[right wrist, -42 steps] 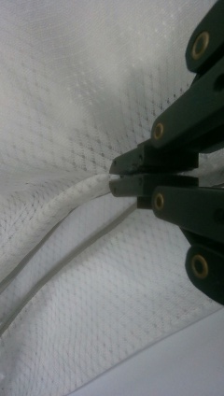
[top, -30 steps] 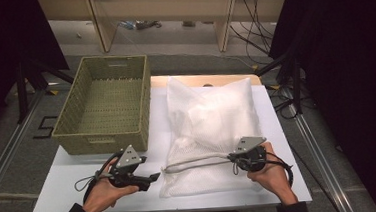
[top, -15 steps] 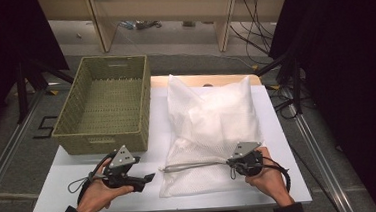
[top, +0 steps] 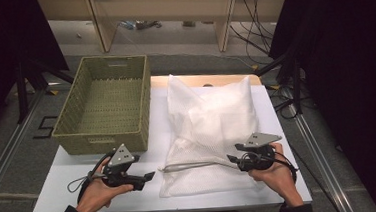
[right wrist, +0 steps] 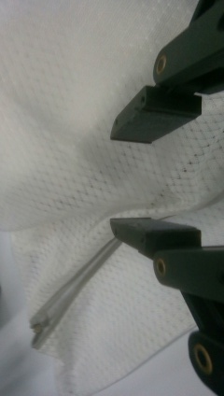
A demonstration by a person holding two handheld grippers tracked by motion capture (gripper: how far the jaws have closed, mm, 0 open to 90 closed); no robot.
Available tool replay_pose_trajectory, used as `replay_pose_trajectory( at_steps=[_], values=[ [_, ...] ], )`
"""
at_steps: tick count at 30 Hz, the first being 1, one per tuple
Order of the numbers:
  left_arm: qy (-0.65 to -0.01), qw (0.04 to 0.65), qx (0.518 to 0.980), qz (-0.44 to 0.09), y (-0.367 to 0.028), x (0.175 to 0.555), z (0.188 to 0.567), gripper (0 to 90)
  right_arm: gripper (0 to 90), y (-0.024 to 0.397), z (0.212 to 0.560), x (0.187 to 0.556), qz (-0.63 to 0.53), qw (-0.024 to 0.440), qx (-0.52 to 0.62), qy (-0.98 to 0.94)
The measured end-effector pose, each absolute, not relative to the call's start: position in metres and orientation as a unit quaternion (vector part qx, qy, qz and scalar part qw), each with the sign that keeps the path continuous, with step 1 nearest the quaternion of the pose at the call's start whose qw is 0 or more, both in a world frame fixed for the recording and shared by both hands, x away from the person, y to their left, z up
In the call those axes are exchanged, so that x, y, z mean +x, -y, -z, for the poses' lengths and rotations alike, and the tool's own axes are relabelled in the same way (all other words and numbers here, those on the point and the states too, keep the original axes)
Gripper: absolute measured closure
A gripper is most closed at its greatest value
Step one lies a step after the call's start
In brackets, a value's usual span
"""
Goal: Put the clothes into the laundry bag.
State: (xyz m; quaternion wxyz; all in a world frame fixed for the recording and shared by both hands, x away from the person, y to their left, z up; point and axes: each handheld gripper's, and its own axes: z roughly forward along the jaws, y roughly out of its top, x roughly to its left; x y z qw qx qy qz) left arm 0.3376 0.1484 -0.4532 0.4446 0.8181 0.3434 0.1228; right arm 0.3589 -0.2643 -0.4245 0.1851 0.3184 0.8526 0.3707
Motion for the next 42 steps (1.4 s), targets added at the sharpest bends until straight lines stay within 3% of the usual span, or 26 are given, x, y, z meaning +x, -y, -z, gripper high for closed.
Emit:
replay_pose_trajectory(
  at_steps=[21, 42],
  values=[
    [-0.368, 0.469, 0.794, -0.120, -0.155, 0.338, 0.446, 22.2, 27.9, 0.262, 0.415, 0.339, -0.439, 0.206, 0.347, -0.803],
    [-0.333, 0.470, 0.808, -0.127, -0.150, 0.311, 0.444, 19.9, 17.6, 0.258, 0.426, 0.303, -0.450, 0.201, 0.358, -0.793]
  ],
)
